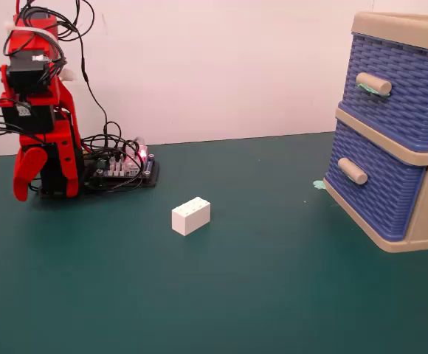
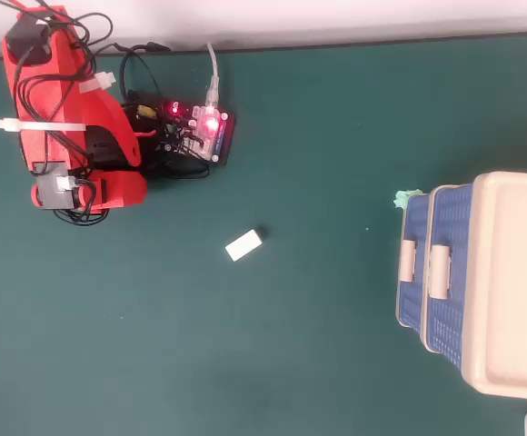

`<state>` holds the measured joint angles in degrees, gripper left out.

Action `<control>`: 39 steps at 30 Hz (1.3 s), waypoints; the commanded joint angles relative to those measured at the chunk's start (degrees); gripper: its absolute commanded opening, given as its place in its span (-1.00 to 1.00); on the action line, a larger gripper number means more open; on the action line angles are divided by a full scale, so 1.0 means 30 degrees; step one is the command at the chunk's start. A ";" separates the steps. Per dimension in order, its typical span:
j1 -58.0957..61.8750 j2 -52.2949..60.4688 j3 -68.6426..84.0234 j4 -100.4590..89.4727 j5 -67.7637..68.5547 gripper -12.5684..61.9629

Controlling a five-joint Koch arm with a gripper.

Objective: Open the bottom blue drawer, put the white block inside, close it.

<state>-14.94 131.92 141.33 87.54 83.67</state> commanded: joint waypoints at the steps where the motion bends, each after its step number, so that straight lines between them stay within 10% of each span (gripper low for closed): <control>1: -0.0176 0.0938 0.0205 0.2402 -0.0703 0.25; 19: -0.0908 0.0264 -0.8262 0.1904 0.0410 0.25; 24: -0.8643 -0.3604 -1.5469 0.0293 0.8232 0.25; 31: -1.8047 -1.1836 -1.9219 -1.3301 2.5313 0.25; 39: -2.1299 -1.5967 -1.3711 -3.1904 2.7451 0.25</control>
<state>-77.52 83.58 100.99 7.21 164.62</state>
